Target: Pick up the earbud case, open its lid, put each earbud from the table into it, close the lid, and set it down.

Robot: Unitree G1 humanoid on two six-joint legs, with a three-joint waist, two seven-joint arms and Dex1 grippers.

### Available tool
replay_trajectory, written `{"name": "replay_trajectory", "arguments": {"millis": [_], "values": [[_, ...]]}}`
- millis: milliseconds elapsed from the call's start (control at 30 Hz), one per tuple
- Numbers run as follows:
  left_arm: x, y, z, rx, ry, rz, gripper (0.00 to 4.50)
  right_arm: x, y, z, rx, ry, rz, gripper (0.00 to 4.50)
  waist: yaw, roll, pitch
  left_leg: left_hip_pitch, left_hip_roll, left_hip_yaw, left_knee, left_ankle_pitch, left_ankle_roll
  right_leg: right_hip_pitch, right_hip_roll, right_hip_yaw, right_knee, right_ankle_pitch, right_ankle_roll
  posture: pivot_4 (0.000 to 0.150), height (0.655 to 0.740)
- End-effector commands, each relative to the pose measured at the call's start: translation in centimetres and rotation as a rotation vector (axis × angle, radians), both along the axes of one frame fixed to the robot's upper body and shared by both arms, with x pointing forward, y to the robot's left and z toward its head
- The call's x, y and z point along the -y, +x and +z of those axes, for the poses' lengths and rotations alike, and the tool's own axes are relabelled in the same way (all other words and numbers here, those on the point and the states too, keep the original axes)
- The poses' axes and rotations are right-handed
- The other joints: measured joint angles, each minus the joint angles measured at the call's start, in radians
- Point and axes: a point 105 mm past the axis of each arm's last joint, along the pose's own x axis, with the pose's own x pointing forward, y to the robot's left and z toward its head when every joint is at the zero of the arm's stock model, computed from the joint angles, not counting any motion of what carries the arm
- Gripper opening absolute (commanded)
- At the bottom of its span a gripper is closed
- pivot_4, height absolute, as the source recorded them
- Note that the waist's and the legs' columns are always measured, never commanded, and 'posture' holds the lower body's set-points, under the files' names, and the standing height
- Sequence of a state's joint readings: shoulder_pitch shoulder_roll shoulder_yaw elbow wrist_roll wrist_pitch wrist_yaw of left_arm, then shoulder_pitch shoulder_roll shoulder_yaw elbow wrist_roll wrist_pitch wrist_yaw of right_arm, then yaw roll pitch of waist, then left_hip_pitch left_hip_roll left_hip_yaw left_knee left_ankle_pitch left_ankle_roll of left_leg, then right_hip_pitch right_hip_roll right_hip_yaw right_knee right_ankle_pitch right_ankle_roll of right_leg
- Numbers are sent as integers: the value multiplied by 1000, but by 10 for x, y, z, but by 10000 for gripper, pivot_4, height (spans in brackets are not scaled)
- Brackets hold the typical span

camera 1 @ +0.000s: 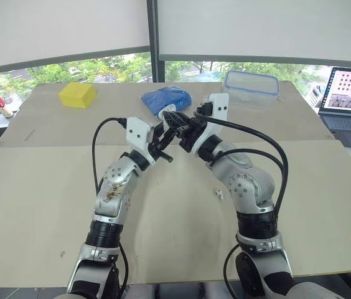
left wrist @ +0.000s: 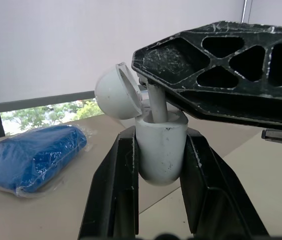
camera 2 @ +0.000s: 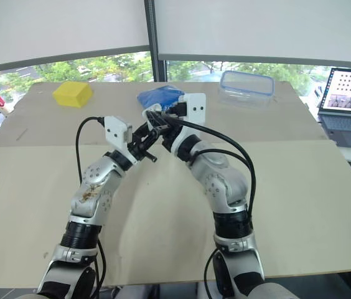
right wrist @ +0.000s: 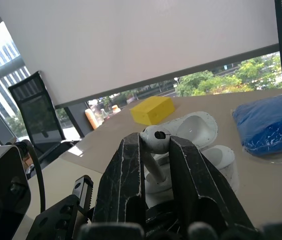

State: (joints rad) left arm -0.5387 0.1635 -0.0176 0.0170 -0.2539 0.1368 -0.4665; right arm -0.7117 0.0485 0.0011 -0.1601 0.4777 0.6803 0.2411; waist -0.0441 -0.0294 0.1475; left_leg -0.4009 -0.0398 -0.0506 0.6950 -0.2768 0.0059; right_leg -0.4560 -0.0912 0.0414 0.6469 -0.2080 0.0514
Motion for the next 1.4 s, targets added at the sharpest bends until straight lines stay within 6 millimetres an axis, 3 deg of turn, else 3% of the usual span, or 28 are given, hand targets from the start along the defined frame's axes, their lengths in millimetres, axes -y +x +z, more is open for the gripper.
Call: {"name": "replay_trajectory", "arguments": {"millis": [33,300,367,533,767,933,1067,1167,1300,1400], "values": [[9,-12,25,121,-6,-41,6138,-9,-6,-2,7,-18,34,3536,0,0,0,0,0,0,0,0,0,0,0,0,0,0,0,1500,7400],[9,-11,27,127,-15,-41,6138,-8,-5,-6,-7,-27,26,3536,0,0,0,0,0,0,0,0,0,0,0,0,0,0,0,1500,7400],[9,-11,27,127,-16,-42,6138,-6,-3,-8,-20,-24,9,13667,0,0,0,0,0,0,0,0,0,0,0,0,0,0,0,1500,7400],[10,-12,28,125,-18,-45,6138,-3,0,-10,-25,-32,-8,29392,0,0,0,0,0,0,0,0,0,0,0,0,0,0,0,1500,7400],[10,-12,26,114,-24,-46,6138,1,2,-4,-8,-7,-19,29392,0,0,0,0,0,0,0,0,0,0,0,0,0,0,0,1500,7400],[-4,-6,13,53,-42,-8,6138,28,-6,45,84,215,13,29392,2,0,0,0,0,0,0,0,0,0,0,0,0,0,0,1500,7400],[-19,-1,8,39,-28,39,6138,53,-10,61,124,180,-1,29392,1,0,0,0,0,0,0,0,0,0,0,0,0,0,0,1500,7400],[-38,6,8,50,3,118,6138,82,-10,40,87,-10,-89,29392,5,0,0,0,0,0,0,-1,1,0,0,-1,0,0,0,1500,7400],[-50,7,8,51,17,157,6138,120,-15,-24,-7,-309,-269,29392,10,0,0,0,0,0,0,-1,3,2,-1,-1,-2,0,0,1500,7400],[-56,7,8,51,31,171,6138,145,-32,-66,-51,-491,-363,29392,14,0,0,0,0,1,1,-2,3,2,-1,0,-2,0,0,1500,7400]]}}
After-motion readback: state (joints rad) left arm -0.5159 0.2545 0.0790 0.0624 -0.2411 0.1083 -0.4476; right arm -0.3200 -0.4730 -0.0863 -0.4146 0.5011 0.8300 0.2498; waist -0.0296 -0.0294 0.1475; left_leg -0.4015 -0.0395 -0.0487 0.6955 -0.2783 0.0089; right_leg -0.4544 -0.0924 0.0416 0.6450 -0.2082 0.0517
